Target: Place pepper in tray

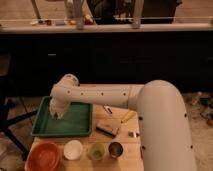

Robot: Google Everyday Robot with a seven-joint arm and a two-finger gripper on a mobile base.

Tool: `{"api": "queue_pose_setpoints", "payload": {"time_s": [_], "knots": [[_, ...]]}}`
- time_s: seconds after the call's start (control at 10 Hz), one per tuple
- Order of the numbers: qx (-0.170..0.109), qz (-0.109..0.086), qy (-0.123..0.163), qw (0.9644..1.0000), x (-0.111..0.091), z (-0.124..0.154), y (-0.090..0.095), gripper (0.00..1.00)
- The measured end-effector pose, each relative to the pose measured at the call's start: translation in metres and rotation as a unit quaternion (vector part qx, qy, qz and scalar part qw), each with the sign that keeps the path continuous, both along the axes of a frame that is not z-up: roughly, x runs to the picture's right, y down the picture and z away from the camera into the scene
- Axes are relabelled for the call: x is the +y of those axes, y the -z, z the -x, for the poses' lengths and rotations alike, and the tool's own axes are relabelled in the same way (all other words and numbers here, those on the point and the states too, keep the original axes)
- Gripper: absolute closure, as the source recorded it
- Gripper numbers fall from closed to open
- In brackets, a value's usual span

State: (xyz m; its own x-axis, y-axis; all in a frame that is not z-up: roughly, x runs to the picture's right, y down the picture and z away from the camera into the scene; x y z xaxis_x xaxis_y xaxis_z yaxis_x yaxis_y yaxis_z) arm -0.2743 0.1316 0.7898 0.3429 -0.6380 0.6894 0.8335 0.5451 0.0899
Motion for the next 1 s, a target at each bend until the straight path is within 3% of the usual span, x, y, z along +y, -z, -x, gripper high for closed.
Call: {"api": "queue_pose_setpoints", "payload": {"time_s": [0.2, 0.7, 0.9, 1.0], "knots": [[0.0, 0.0, 0.0, 1.0, 0.0, 0.0, 0.0, 0.94], [0.0, 0.0, 0.0, 1.0, -0.0001, -0.0001, 0.0, 0.42], [0.0, 0.0, 0.0, 1.0, -0.0001, -0.0001, -0.0001, 0.27], [0.0, 0.0, 0.0, 1.0, -0.0001, 0.0, 0.0, 0.26]]}}
